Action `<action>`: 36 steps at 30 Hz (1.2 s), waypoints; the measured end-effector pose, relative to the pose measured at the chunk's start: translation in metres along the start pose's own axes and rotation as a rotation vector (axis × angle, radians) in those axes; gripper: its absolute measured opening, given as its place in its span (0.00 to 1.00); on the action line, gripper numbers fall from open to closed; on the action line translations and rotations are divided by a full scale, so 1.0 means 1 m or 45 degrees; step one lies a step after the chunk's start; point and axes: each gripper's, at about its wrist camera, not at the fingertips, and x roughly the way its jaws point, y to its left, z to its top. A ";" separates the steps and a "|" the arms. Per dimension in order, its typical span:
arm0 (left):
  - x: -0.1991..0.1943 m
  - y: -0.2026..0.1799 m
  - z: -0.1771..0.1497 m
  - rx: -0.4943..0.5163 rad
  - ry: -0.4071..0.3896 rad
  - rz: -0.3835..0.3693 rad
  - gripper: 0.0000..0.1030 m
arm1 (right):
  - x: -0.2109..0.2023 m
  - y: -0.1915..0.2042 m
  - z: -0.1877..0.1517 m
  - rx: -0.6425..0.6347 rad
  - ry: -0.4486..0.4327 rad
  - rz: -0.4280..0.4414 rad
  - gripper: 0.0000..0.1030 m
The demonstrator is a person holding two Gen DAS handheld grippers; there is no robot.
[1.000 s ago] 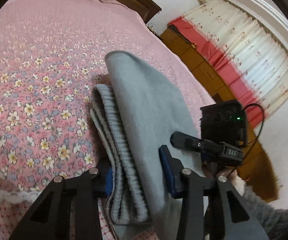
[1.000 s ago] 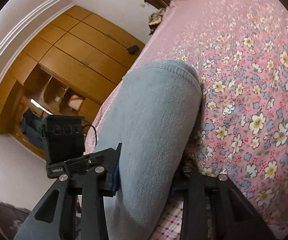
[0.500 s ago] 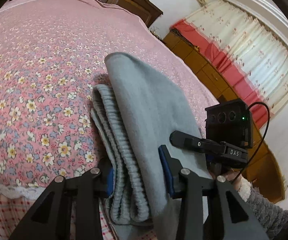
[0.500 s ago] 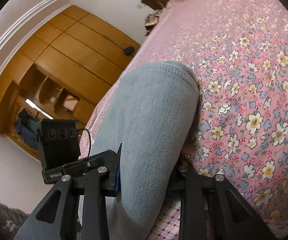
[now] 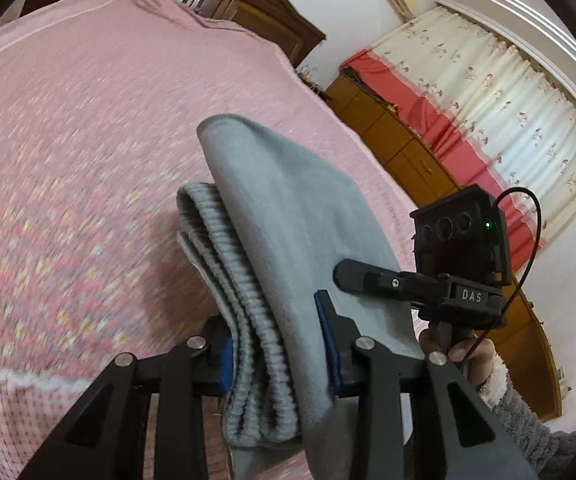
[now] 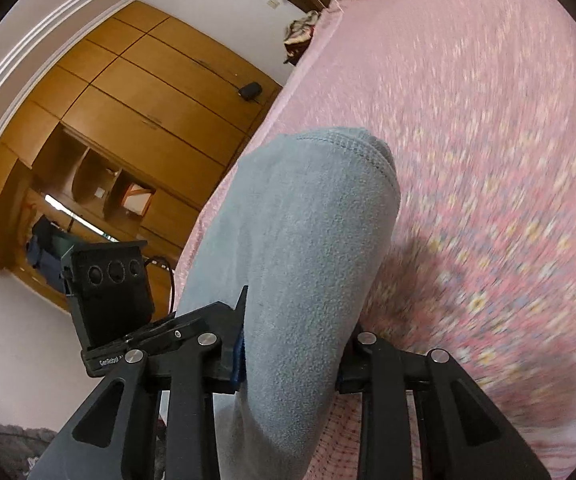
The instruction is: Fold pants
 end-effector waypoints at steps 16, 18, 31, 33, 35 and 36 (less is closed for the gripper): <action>0.083 -0.044 0.071 0.067 0.007 0.017 0.34 | -0.036 -0.079 0.077 0.064 -0.012 -0.003 0.31; 0.097 -0.040 0.079 0.060 0.018 0.015 0.34 | -0.033 -0.091 0.084 0.077 0.001 -0.008 0.31; 0.170 0.033 0.062 -0.152 0.067 -0.144 0.39 | -0.003 -0.172 0.082 0.176 0.074 0.068 0.31; 0.167 0.030 0.065 -0.146 0.101 -0.106 0.40 | -0.012 -0.165 0.082 0.209 0.083 0.005 0.35; 0.154 0.023 0.071 -0.158 0.116 -0.013 0.45 | -0.043 -0.144 0.072 0.145 -0.016 -0.162 0.47; 0.134 0.015 0.070 -0.160 0.074 0.103 0.54 | -0.058 -0.131 0.067 0.088 -0.075 -0.241 0.50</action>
